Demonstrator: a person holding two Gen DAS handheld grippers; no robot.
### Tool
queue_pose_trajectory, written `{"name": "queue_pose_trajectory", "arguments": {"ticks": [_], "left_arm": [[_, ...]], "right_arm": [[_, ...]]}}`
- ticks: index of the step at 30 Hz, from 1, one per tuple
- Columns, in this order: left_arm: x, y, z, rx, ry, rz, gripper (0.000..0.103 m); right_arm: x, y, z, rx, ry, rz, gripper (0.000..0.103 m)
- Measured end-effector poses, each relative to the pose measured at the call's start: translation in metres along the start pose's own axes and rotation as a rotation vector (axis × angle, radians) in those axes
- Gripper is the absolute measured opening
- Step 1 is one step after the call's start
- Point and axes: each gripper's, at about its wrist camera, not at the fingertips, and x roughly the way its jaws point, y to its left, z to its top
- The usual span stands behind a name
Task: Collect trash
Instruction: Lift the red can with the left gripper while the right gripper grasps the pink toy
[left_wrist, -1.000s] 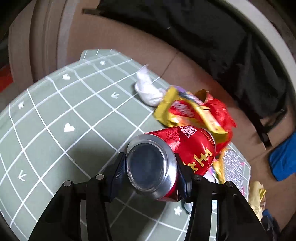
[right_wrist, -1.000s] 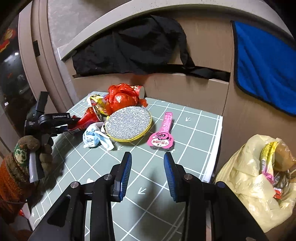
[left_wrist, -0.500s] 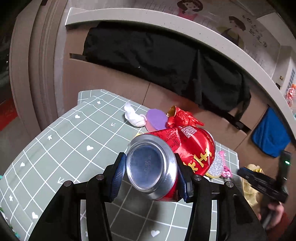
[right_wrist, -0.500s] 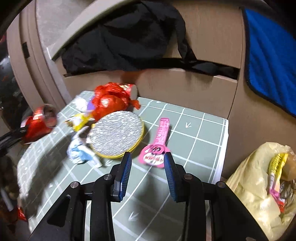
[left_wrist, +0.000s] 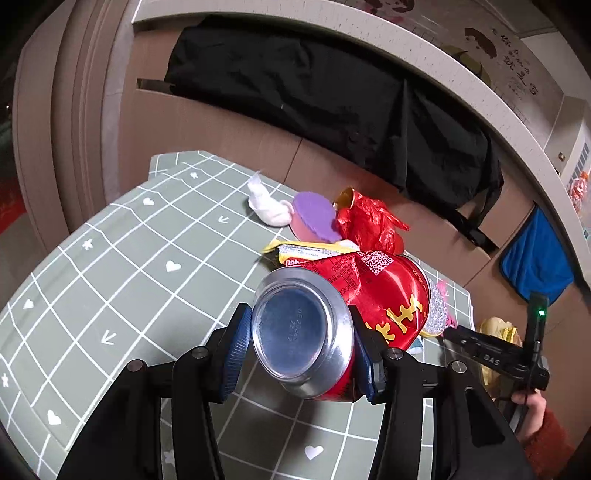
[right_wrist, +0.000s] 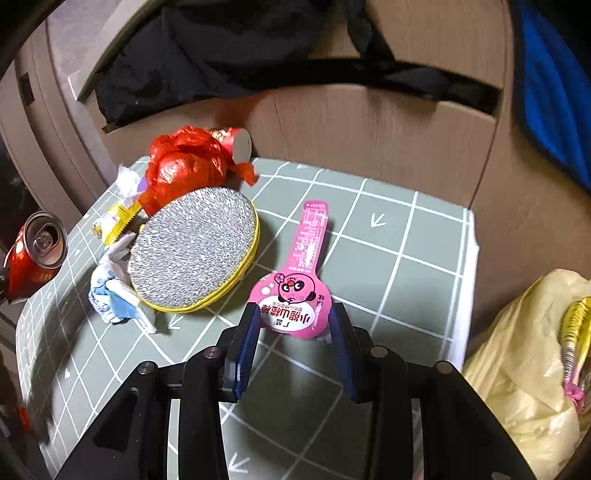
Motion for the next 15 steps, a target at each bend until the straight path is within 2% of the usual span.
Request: {"name": "queue_pose_trajectory", "arguments": {"ticks": [8,9,10,12,15], "left_arm": [[0.007,0.007,0.001,-0.013,0.019,0.006,0.051],[0.007,0.008,0.001,-0.017,0.020,0.008,0.051],[0.007,0.008,0.001,-0.019,0.020,0.008,0.051],[0.007,0.006,0.001,-0.013,0.018,0.008,0.051],[0.005,0.000,0.001,0.006,0.005,0.006,0.051]], "right_arm": [[0.021,0.011,0.011,-0.050,0.002,-0.041,0.038],[0.021,0.011,0.012,-0.048,-0.002,-0.037,0.036],[0.021,0.010,0.012,-0.044,-0.010,-0.026,0.028],[0.013,0.008,0.013,-0.033,-0.037,0.012,0.018],[-0.008,0.008,0.013,-0.053,-0.094,0.018,0.012]]}}
